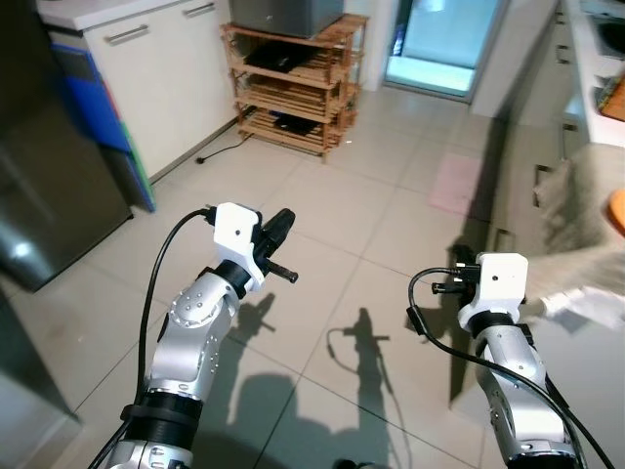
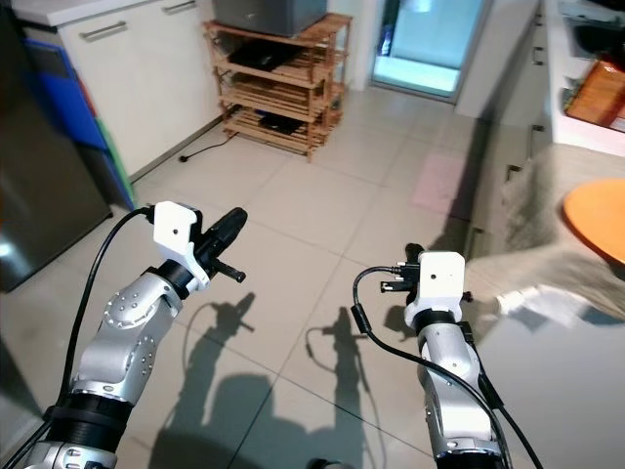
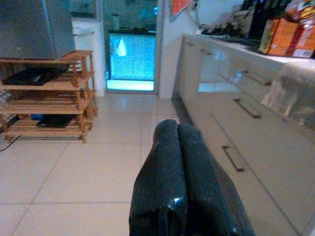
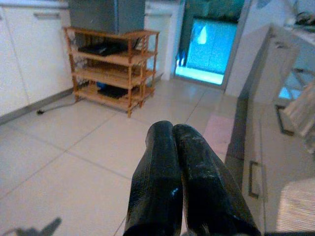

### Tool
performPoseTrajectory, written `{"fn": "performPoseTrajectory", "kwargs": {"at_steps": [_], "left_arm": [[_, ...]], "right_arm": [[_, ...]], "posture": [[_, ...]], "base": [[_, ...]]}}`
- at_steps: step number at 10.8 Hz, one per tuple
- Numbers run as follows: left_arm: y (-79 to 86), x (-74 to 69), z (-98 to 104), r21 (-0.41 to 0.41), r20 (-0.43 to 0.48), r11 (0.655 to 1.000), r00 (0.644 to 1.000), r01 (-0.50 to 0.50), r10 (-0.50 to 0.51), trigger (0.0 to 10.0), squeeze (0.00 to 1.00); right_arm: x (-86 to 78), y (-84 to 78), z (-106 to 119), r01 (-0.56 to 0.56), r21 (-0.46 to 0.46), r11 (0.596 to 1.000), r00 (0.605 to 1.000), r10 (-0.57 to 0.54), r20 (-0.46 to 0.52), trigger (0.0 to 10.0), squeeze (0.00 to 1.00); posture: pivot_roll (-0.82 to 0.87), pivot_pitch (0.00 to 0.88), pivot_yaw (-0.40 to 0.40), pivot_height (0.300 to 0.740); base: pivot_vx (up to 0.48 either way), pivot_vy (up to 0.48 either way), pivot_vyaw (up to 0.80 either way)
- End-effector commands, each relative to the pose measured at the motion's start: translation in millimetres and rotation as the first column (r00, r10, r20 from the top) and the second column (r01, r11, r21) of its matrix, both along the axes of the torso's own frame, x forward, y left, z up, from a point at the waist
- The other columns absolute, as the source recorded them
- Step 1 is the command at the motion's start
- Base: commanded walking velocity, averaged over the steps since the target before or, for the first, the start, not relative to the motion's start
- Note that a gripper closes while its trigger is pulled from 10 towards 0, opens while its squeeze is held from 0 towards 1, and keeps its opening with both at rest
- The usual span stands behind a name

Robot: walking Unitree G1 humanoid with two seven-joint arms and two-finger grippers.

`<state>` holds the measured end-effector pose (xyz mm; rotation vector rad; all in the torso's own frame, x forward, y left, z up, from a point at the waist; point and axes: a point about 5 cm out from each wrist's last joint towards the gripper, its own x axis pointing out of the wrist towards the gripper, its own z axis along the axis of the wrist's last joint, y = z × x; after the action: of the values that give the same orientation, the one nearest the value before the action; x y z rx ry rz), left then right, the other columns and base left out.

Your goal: Setting the table

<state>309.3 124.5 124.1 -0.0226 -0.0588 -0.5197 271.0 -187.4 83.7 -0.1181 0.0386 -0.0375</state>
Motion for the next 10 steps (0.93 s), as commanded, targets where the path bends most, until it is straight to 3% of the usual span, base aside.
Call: {"fn": "performPoseTrajectory", "kwargs": {"at_steps": [1,4,5,6,7,8,10], "left_arm": [[-0.5,0.5,-3.2,0.039,-0.007,0.999,1.000,-0.002,0.002,10.0,0.00],[-2.5,-1.4,-5.5,0.037,-0.025,0.999,1.000,0.014,-0.013,10.0,0.00],[-2.5,-1.2,-5.6,0.038,-0.027,0.999,1.000,0.011,-0.010,10.0,0.00],[-2.4,-1.0,-5.9,0.041,-0.030,0.999,1.000,0.009,-0.008,10.0,0.00],[-2.7,-1.0,-6.0,0.042,-0.032,0.999,0.999,0.012,-0.010,10.0,0.00],[-2.6,-0.9,-6.4,0.044,-0.034,0.999,0.999,0.012,-0.011,10.0,0.00],[-3.0,-0.7,-6.5,0.048,-0.035,0.999,0.999,0.018,-0.017,10.0,0.00]], "right_arm": [[3.3,3.0,0.8,-0.017,-0.001,1.000,1.000,0.017,-0.015,10.0,1.00],[5.3,2.9,4.2,-0.005,-0.008,1.000,1.000,0.005,0.007,10.0,1.00],[6.3,-1.4,5.3,0.030,-0.019,0.999,0.999,-0.030,0.011,10.0,0.92],[6.9,-4.2,6.0,0.041,-0.007,0.999,0.999,-0.041,0.018,0.0,0.00],[6.9,-4.2,5.4,0.041,-0.024,0.999,0.999,-0.041,0.011,0.0,0.00],[7.2,-5.1,2.9,0.052,-0.043,0.998,0.999,-0.052,-0.006,10.0,1.00],[8.2,-3.5,3.0,0.037,-0.039,0.999,0.999,-0.038,-0.001,10.0,1.00]], "posture": [[-0.03,0.009,0.010,0.735],[-0.03,0.015,0.008,0.735],[-0.03,0.017,0.008,0.735],[-0.03,0.017,0.009,0.735],[-0.03,0.016,0.008,0.735],[-0.03,0.014,0.008,0.735],[-0.03,0.009,0.009,0.735]], "base": [[0.000,0.000,0.00],[0.000,0.000,0.00],[0.000,0.000,0.00],[0.000,0.000,0.00],[0.000,0.000,0.00],[0.000,0.000,0.00],[0.000,0.000,0.00]]}}
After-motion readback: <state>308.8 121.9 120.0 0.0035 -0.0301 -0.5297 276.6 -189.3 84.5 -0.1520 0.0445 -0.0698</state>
